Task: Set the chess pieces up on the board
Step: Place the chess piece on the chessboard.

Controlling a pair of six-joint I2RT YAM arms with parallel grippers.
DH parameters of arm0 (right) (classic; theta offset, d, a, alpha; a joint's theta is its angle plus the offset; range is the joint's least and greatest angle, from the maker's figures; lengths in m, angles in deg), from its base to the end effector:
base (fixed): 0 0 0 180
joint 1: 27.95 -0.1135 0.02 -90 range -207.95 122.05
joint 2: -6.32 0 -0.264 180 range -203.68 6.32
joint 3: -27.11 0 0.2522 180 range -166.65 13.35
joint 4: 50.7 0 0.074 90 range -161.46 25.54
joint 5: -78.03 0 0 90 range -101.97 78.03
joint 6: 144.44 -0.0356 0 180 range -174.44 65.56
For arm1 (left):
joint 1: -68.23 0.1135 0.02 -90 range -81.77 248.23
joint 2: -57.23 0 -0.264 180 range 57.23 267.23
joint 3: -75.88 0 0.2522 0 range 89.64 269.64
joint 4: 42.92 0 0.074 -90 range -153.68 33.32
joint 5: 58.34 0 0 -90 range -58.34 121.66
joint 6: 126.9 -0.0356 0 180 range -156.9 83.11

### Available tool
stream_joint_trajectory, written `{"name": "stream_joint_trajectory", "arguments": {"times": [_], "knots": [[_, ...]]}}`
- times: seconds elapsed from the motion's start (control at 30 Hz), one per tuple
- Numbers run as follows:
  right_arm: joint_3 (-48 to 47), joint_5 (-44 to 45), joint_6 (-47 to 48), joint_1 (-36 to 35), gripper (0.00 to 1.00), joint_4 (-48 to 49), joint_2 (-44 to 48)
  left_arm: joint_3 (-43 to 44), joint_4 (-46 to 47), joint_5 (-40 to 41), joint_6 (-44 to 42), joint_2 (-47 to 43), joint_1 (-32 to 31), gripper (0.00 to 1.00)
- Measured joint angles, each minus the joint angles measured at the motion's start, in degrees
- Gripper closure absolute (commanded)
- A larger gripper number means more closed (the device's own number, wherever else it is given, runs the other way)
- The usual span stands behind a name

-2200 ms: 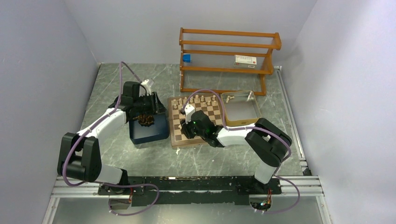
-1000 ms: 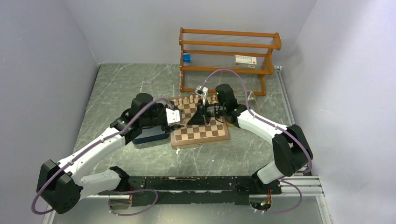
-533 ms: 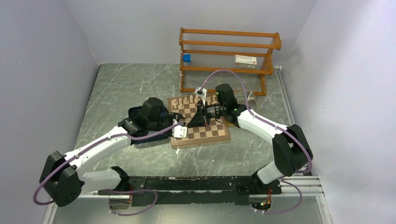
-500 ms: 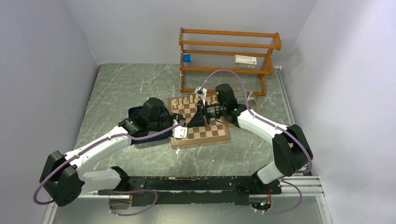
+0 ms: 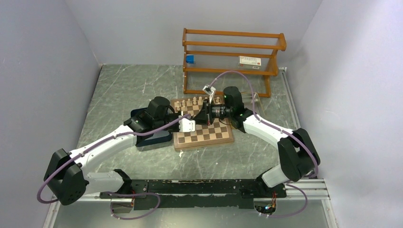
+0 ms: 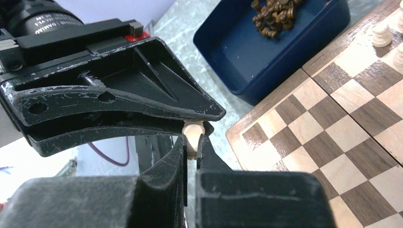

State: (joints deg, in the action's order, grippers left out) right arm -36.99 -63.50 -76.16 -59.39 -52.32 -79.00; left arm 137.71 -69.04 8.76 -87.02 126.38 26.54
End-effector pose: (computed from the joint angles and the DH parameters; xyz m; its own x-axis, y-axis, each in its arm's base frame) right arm 0.2603 0.1918 0.2480 -0.6556 -0.1309 -0.7437 -0.7508 0.2184 0.6234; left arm 0.1889 -0.1868 0.2692 0.3924 0.5972 -0.6996 0.8641 0.0213 0.5029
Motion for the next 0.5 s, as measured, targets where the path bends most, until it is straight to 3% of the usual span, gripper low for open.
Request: {"name": "stream_joint_trajectory", "arguments": {"times": [0.13,0.3,0.5], "knots": [[3.10,2.05,-6.23,0.22,0.86,6.80,1.01,0.63,0.81,1.62,7.17,0.39,0.00,0.88],[5.38,4.70,-11.45,0.37,0.81,12.41,2.60,0.61,3.82,3.39,17.33,0.20,0.00,0.90],[7.08,7.34,-14.75,0.59,0.97,15.96,4.11,0.61,6.51,4.46,25.70,0.02,0.00,0.89]]}}
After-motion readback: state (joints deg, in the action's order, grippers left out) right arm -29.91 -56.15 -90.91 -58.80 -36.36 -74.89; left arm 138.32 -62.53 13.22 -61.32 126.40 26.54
